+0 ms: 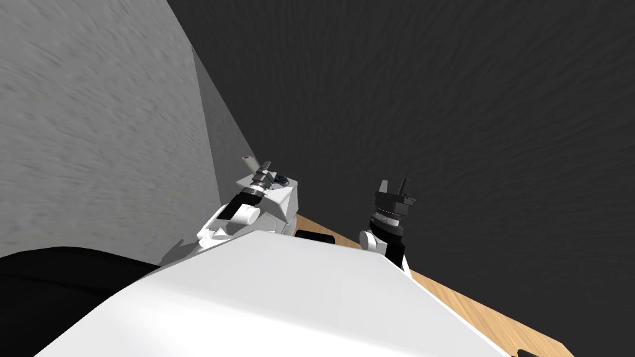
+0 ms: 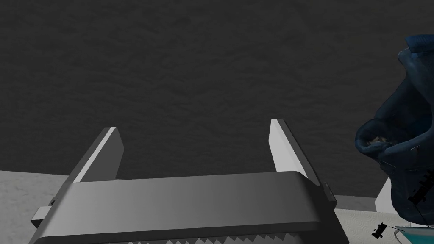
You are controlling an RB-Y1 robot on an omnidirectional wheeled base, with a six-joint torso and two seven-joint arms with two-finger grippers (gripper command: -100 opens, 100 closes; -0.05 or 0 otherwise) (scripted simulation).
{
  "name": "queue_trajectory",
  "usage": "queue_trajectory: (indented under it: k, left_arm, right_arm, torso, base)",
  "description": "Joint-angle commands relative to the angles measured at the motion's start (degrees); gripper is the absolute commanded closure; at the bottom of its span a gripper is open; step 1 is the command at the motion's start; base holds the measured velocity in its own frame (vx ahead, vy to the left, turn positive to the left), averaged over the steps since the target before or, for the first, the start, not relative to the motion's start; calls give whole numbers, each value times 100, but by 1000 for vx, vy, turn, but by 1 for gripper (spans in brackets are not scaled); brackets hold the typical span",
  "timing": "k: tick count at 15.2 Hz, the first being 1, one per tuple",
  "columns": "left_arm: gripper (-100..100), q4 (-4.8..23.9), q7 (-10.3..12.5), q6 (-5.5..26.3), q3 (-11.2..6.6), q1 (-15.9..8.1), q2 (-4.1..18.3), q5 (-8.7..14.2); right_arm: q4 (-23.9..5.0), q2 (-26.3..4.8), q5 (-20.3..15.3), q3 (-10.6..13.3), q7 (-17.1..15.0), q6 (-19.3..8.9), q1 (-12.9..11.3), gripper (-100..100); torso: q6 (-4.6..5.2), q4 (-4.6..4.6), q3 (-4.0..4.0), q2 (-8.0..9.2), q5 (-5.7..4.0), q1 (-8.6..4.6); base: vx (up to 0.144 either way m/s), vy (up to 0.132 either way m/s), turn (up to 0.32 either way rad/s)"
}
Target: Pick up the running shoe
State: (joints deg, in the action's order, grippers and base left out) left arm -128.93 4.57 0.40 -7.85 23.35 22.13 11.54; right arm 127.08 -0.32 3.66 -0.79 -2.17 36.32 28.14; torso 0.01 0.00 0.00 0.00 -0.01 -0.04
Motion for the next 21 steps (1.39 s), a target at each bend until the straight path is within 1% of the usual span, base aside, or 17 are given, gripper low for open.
queue_trajectory:
  k: [1, 2, 3, 5, 6, 7, 9, 10, 11, 13, 14, 15, 17, 18, 19, 21]
  left_arm:
    - [-100, -16, 8, 286, -23, -23, 49, 43]
    - [-100, -16, 8, 328, -23, -23, 49, 43]
    - [-100, -47, 41, 506, -103, -82, 213, 182]
    - [-100, -47, 41, 728, -103, -82, 213, 182]
    - [-100, -47, 41, 749, -103, -82, 213, 182]
    - [-100, -77, 74, 943, -186, -142, 376, 324]
    - [-100, -77, 74, 1157, -186, -142, 376, 324]
    - [-100, -77, 74, 1182, -186, -142, 376, 324]
    - [-100, -108, 108, 1372, -270, -203, 537, 470]
    - [-100, -108, 108, 1611, -270, -203, 537, 470]
    - [-100, -108, 108, 1625, -270, -203, 537, 470]
    - [-100, -140, 143, 1836, -356, -264, 695, 618]
    - [-100, -140, 143, 2062, -356, -264, 695, 618]
    - [-100, -140, 143, 2077, -356, -264, 695, 618]
    - [-100, -170, 177, 2298, -442, -326, 851, 767]
    - [-100, -170, 177, 2520, -442, -326, 851, 767]
  right_arm:
    - [0, 0, 0, 0, 0, 0, 0, 0]
    - [0, 0, 0, 0, 0, 0, 0, 0]
    - [0, 0, 0, 0, 0, 0, 0, 0]
    - [0, 0, 0, 0, 0, 0, 0, 0]
    - [0, 0, 0, 0, 0, 0, 0, 0]
    - [0, 0, 0, 0, 0, 0, 0, 0]
    - [0, 0, 0, 0, 0, 0, 0, 0]
    - [0, 0, 0, 0, 0, 0, 0, 0]
    - [0, 0, 0, 0, 0, 0, 0, 0]
    - [0, 0, 0, 0, 0, 0, 0, 0]
    - [0, 0, 0, 0, 0, 0, 0, 0]
    - [0, 0, 0, 0, 0, 0, 0, 0]
    - [0, 0, 0, 0, 0, 0, 0, 0]
    - [0, 0, 0, 0, 0, 0, 0, 0]
    - [0, 0, 0, 0, 0, 0, 0, 0]
    - [0, 0, 0, 0, 0, 0, 0, 0]
  torso:
    - [0, 0, 0, 0, 0, 0]
    - [-1, 0, 0, 0, 0, 0]
    - [-2, 0, 0, 0, 1, 2]
    - [0, 0, -1, -1, 0, 1]
    - [-1, 0, -1, -1, 0, 1]
    - [-1, 0, 0, -1, 1, 2]
    - [0, 0, -1, -1, 0, 1]
    - [-1, 0, -1, -1, 0, 1]
    - [-1, 0, -1, -1, 1, 2]
    - [0, 0, -1, -2, 0, 0]
    - [-1, 0, -1, -2, 0, 1]
    - [-1, 0, -1, -2, 1, 2]
    - [0, -1, -2, -3, 0, 1]
    - [-1, -1, -1, -2, 0, 1]
    - [-2, -1, -1, -2, 1, 2]
    - [0, -1, -2, -3, 0, 1]
  base:
    - [-2, -11, -16]
    - [-1, -6, 9]
    - [-1, -11, -56]
    - [-1, -12, -42]
    - [0, -5, 4]
    - [0, -12, -49]
    - [1, -11, -48]
    - [0, -5, 3]
    - [2, -11, -40]
    - [2, -12, -49]
    - [1, -5, 0]
    - [2, -11, -52]
    - [4, -11, -46]
    - [2, -6, 0]
    - [4, -11, -52]
    - [5, -11, -47]
